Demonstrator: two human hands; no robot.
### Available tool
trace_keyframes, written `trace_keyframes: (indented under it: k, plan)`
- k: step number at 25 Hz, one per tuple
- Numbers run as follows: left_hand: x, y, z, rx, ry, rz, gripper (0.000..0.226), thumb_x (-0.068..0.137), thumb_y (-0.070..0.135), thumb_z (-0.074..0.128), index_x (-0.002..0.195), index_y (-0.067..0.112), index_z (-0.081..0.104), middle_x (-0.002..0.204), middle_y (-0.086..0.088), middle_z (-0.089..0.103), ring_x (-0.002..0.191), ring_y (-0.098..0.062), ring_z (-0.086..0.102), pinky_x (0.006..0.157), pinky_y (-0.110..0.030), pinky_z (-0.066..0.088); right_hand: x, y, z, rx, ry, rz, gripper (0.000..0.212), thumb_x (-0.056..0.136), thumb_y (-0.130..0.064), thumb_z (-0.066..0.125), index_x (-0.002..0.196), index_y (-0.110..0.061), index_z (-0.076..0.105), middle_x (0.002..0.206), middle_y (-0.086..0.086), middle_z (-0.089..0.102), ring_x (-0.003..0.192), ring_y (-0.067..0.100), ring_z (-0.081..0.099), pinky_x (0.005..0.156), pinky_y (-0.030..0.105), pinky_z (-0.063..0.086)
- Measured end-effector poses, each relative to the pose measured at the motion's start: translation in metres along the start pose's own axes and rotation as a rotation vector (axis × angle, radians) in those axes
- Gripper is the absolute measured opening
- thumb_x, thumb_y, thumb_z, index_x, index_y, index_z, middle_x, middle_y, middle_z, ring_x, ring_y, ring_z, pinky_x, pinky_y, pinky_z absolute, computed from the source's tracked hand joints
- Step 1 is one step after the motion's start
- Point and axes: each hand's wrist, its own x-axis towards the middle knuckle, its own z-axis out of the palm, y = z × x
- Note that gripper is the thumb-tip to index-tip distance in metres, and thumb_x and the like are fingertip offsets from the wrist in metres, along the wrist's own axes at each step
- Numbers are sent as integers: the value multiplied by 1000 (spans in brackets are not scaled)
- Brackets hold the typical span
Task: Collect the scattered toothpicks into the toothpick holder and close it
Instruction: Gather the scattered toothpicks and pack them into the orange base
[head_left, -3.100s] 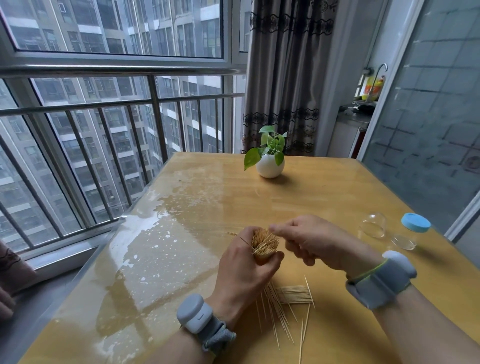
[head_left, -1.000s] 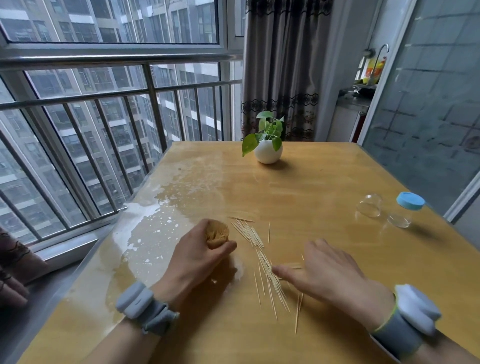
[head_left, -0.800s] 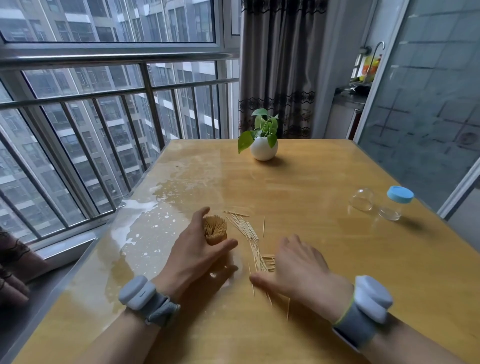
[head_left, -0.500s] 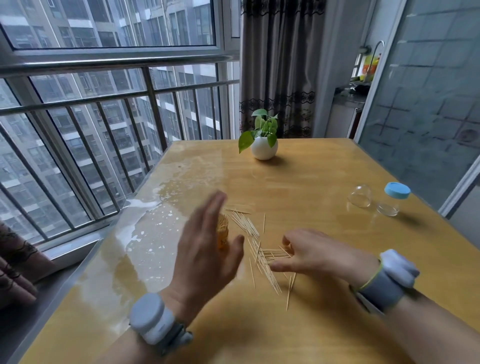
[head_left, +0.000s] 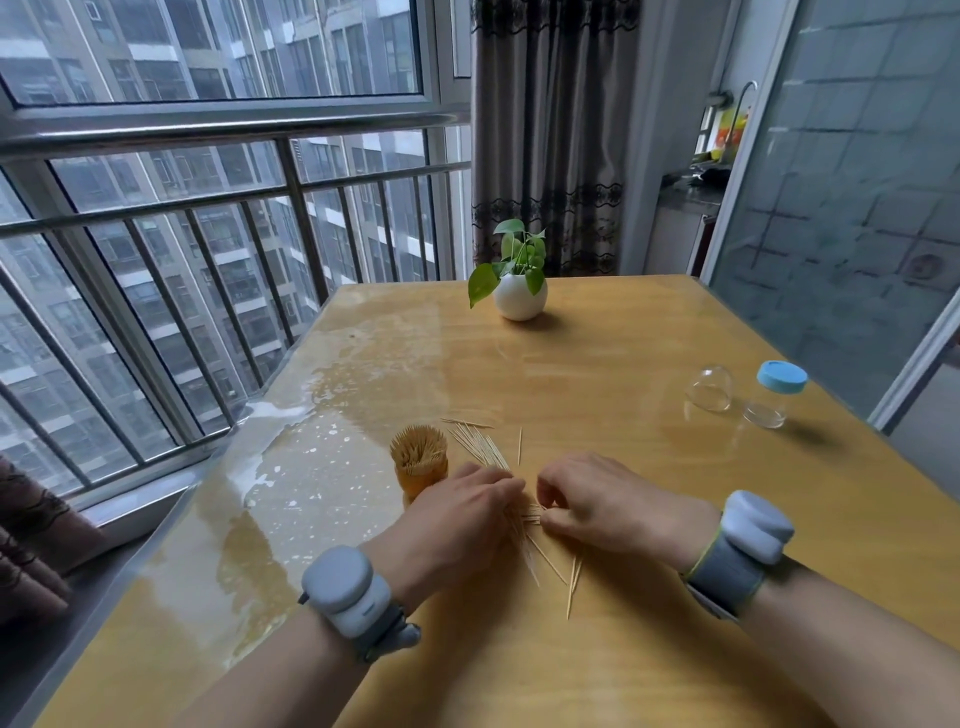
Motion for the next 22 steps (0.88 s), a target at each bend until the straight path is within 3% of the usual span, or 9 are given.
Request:
trace_keyframes:
  k: [3, 6, 8, 10, 14, 18, 22]
  plan:
    - [7, 1, 0, -22, 16, -7, 35, 98, 29, 50, 132, 30, 56, 131, 6, 53, 118, -14, 41, 89, -30, 48, -4, -6, -7, 1, -39, 48, 34, 90, -49, 57, 99, -17, 65, 103, 4, 66, 98, 25, 59, 85, 38, 49]
    - [12, 3, 1, -30, 33, -39, 27, 95, 34, 55, 121, 32, 62, 119, 6, 54, 112, -15, 44, 80, -28, 44, -9, -18, -8, -99, -68, 91, 59, 74, -69, 56, 88, -12, 59, 94, 5, 65, 89, 28, 60, 74, 37, 49]
    - [15, 4, 2, -46, 51, -52, 29, 95, 37, 55, 123, 33, 62, 116, 6, 54, 112, -15, 44, 81, -30, 46, -9, -27, -4, -141, -59, 99, 45, 78, -61, 60, 87, -17, 52, 100, 7, 64, 94, 30, 60, 69, 33, 41]
    - [15, 4, 4, -71, 70, -52, 33, 97, 41, 52, 128, 35, 59, 115, 6, 53, 111, -14, 44, 79, -29, 44, -5, -29, -6, -137, -71, 113, 31, 86, -46, 61, 98, -18, 58, 109, 9, 65, 102, 32, 60, 70, 32, 37]
    - [13, 4, 4, -91, 106, -39, 27, 96, 42, 53, 119, 36, 65, 111, 7, 54, 108, -13, 44, 78, -29, 44, 7, -20, -12, -114, -117, 131, 25, 88, -33, 62, 101, -12, 63, 107, 13, 65, 103, 34, 60, 69, 31, 39]
    - [16, 7, 4, -104, 149, -35, 20, 93, 40, 57, 109, 32, 67, 106, 6, 55, 104, -14, 47, 71, -27, 39, 14, -17, -14, -109, -179, 73, 10, 87, -24, 59, 88, -15, 63, 88, 8, 61, 93, 32, 61, 71, 31, 45]
    - [14, 9, 8, -93, 199, -56, 24, 92, 42, 59, 111, 27, 65, 106, 4, 56, 103, -18, 50, 74, -33, 45, 16, -20, -20, -168, -218, 12, 32, 88, -18, 56, 61, -18, 40, 63, -4, 41, 72, 27, 48, 63, 29, 39]
